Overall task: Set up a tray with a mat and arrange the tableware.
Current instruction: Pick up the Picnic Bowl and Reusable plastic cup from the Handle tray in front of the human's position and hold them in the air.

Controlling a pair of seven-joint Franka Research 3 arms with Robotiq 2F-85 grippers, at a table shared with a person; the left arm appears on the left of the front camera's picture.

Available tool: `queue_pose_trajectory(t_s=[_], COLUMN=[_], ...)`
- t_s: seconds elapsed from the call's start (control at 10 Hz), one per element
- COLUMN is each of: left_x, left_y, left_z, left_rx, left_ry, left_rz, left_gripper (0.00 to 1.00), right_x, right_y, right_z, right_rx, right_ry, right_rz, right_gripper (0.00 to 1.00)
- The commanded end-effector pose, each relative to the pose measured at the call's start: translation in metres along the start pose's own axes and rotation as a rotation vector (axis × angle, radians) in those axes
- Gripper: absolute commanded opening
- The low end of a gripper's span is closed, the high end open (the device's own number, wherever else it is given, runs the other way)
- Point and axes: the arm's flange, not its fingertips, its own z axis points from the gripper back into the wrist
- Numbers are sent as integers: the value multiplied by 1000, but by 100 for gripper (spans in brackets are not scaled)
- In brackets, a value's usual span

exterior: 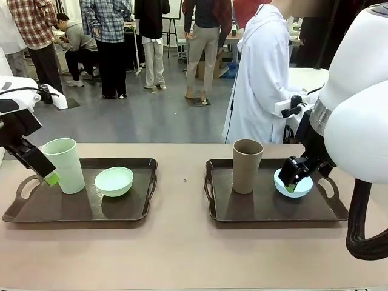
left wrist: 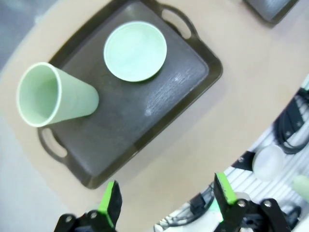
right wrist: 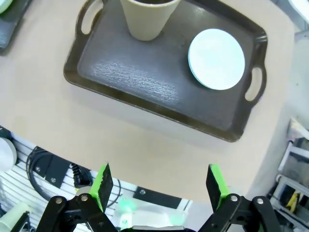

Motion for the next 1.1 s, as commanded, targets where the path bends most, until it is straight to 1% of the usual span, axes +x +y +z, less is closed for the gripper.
queue_pose_trajectory(t_s=[0.0, 0.1, 0.2, 0.3, 0.4, 0.5, 0.6, 0.7, 0.8, 0.9, 1.0], left_x=[13, 13, 5, 9, 10, 7, 6, -7, -17, -35, -45], left_y=[-1, -1, -1, 8, 21, 29, 45, 62, 90, 115, 142], left_z=[-15, -15, -6, -1, 12, 18, 24, 29, 36, 34, 36], left_rx=[-6, -6, 2, -68, -155, -237, -330, -431, -524, -632, -701], left_ry=[-12, -12, 1, -15, -26, -49, -90, -136, -172, -217, -242], left_rz=[-21, -21, -6, 25, 46, 72, 104, 153, 196, 241, 275], left_gripper=[100, 100, 100, 100, 100, 100, 100, 100, 100, 100, 100], right_x=[11, 0, 9, 6, -6, -22, -38, -57, -74, -96, -110], right_y=[-6, 0, -11, -38, -71, -102, -135, -166, -192, -221, -241], right_z=[-9, 0, -3, 1, 13, 19, 23, 26, 27, 27, 25], right_rx=[19, 0, 148, 230, 312, 382, 467, 557, 627, 686, 739], right_ry=[-22, 0, 30, 22, -19, -37, -60, -97, -142, -177, -210], right_rz=[27, 0, 14, -21, -123, -210, -295, -369, -428, -491, -534], right_gripper=[100, 100, 100, 100, 100, 100, 100, 100, 100, 100, 100])
